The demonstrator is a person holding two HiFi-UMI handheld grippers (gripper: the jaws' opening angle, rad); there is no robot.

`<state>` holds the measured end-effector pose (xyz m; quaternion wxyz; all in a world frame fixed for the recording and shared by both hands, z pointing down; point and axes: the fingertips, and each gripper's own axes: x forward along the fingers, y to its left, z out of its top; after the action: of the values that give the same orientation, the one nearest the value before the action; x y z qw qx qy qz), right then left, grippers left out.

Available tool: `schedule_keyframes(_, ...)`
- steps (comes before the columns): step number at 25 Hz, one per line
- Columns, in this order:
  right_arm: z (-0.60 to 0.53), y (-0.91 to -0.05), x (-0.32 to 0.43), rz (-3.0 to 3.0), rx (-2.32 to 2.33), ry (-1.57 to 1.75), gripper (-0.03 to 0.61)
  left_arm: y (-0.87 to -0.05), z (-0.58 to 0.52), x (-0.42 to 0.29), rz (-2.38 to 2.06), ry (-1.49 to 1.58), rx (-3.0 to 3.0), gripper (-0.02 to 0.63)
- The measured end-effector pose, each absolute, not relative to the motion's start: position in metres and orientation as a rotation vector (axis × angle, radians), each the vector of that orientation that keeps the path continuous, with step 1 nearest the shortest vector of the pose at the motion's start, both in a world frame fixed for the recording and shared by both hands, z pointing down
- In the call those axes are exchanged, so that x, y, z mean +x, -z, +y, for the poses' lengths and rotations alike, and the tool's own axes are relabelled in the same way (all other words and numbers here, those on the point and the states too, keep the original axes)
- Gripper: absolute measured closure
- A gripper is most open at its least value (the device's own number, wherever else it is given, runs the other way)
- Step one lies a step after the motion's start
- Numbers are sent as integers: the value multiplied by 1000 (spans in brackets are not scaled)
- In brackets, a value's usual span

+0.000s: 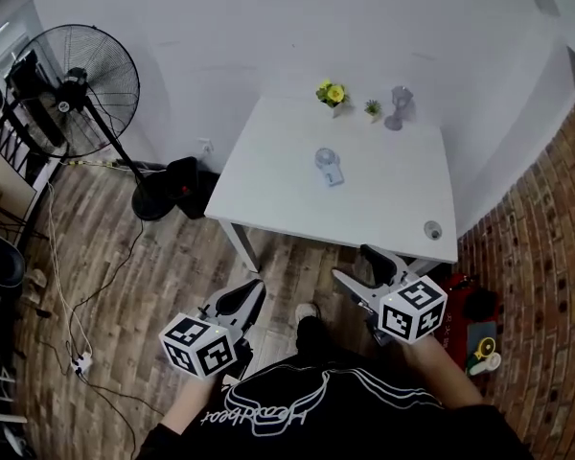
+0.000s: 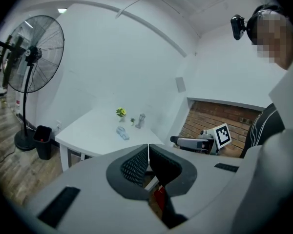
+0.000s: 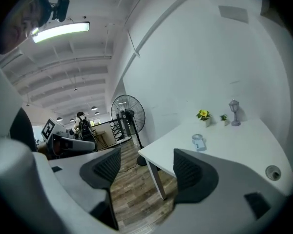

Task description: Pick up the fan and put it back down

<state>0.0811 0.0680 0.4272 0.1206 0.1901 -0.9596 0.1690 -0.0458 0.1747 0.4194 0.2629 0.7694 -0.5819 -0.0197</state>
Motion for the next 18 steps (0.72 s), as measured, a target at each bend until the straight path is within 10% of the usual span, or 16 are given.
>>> schedule_keyframes(18,-164,-492,-9,-2679,573,-629,239,-453,-70,-138,-1497,-53,2016,580)
